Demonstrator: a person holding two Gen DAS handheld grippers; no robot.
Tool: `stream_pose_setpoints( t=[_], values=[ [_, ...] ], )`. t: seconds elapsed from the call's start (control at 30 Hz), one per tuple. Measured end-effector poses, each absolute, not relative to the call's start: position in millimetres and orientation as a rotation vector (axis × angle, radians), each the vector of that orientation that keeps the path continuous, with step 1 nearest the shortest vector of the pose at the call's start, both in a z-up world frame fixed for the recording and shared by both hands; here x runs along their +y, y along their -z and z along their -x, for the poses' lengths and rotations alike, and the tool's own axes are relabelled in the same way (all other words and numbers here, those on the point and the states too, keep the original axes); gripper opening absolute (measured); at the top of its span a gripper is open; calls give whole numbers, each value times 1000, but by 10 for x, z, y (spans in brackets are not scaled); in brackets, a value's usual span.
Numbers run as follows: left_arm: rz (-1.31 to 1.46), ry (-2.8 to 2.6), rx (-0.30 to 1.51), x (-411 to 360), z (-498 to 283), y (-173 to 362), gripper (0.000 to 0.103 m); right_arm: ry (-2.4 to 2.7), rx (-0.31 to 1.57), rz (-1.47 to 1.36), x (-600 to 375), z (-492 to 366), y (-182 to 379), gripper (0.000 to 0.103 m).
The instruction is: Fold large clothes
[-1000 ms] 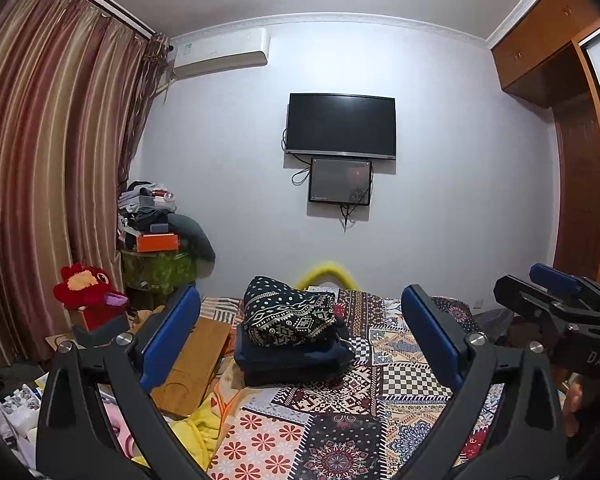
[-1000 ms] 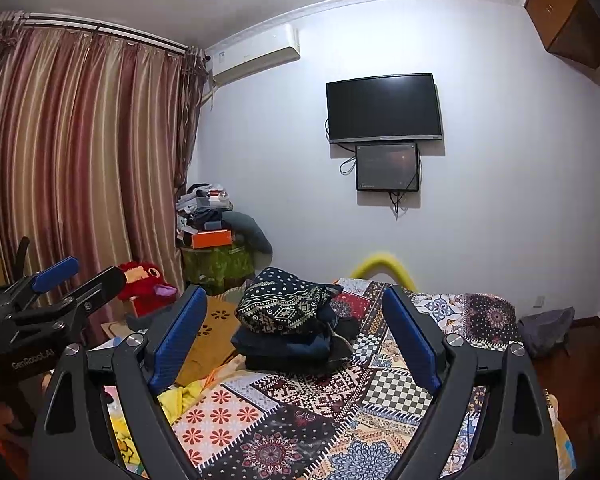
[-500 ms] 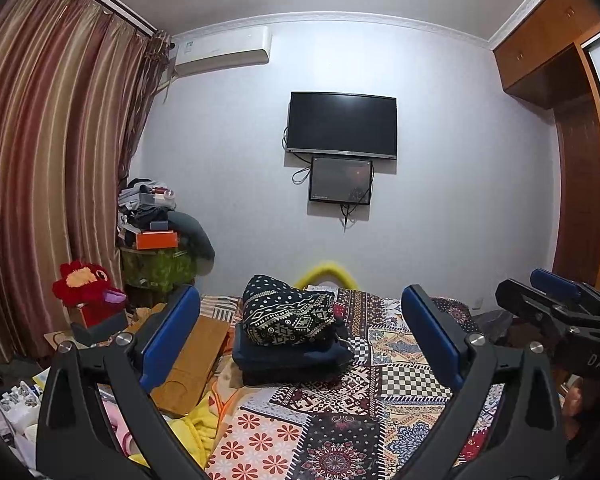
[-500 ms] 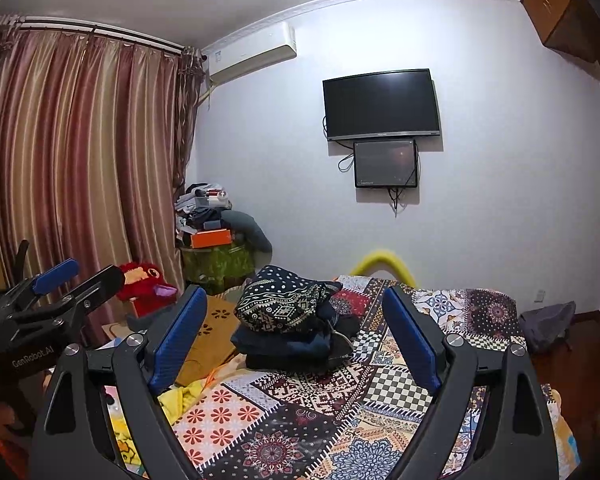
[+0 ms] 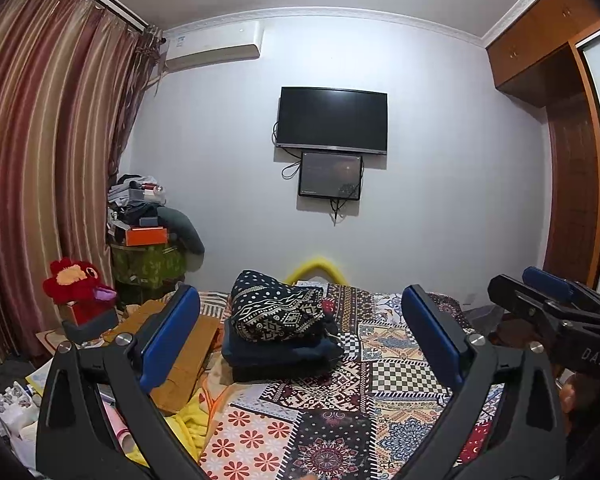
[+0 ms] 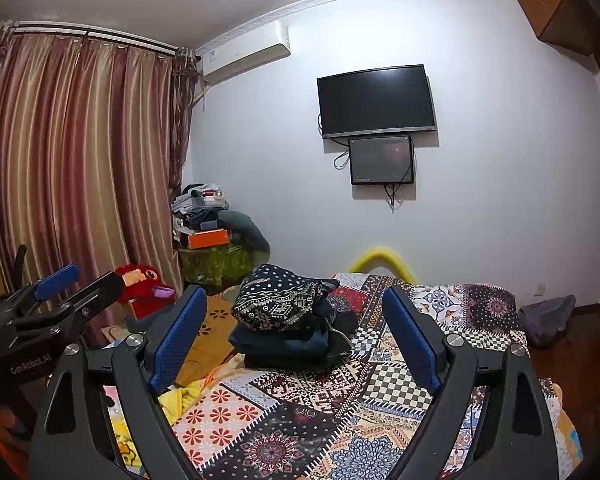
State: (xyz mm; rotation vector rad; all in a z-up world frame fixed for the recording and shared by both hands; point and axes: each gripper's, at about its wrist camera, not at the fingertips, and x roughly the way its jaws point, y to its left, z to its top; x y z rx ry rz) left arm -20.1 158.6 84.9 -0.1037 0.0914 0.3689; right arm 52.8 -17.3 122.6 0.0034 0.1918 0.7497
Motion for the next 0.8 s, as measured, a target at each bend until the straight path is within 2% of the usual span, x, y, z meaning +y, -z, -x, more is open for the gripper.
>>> stream_pose_setpoints(
  t=[0.8],
  values=[
    [135,-361,116,1682,175,-800,102,-752,208,9,-106,-542,-1194,88]
  ],
)
